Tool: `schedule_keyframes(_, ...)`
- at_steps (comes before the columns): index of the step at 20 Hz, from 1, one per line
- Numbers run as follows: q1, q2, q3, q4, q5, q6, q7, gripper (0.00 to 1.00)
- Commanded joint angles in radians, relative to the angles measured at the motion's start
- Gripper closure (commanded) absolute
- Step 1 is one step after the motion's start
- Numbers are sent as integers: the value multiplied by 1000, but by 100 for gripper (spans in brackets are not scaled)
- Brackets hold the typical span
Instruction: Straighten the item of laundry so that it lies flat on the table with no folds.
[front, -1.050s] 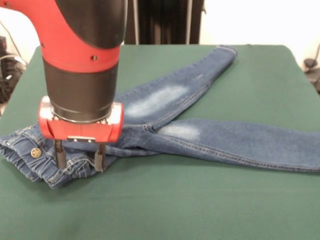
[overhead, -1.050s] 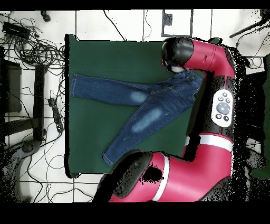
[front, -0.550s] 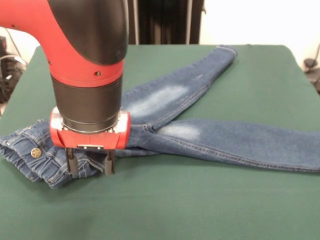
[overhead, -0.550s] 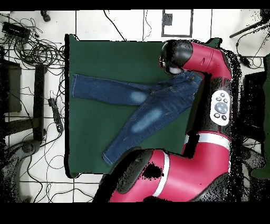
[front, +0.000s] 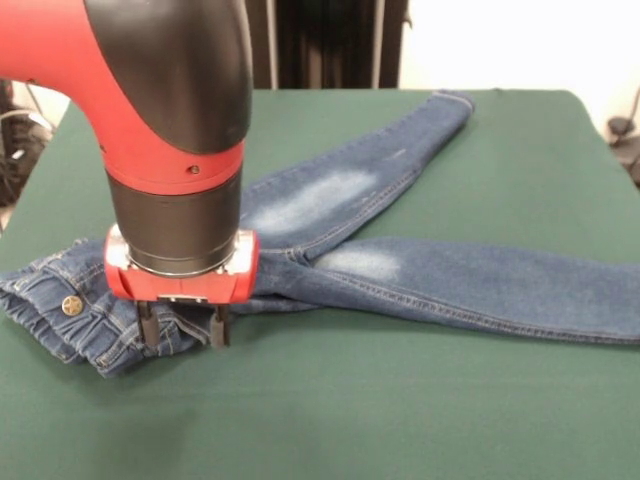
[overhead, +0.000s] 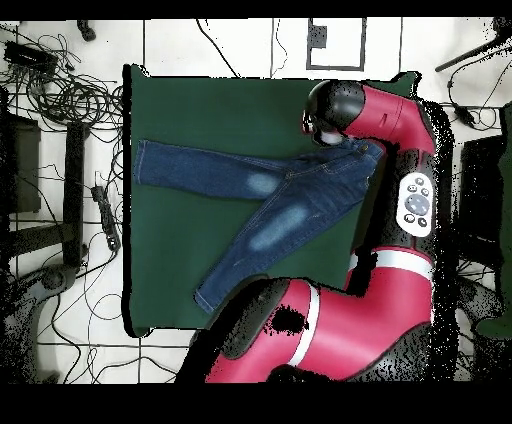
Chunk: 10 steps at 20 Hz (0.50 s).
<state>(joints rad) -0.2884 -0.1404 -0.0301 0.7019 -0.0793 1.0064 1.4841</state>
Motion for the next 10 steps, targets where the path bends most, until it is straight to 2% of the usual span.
schedule_keyframes(1, 42, -23, -20, 148, 34, 109, 301, 0)
schedule_keyframes(10, 27, -90, -44, 260, 34, 88, 237, 0)
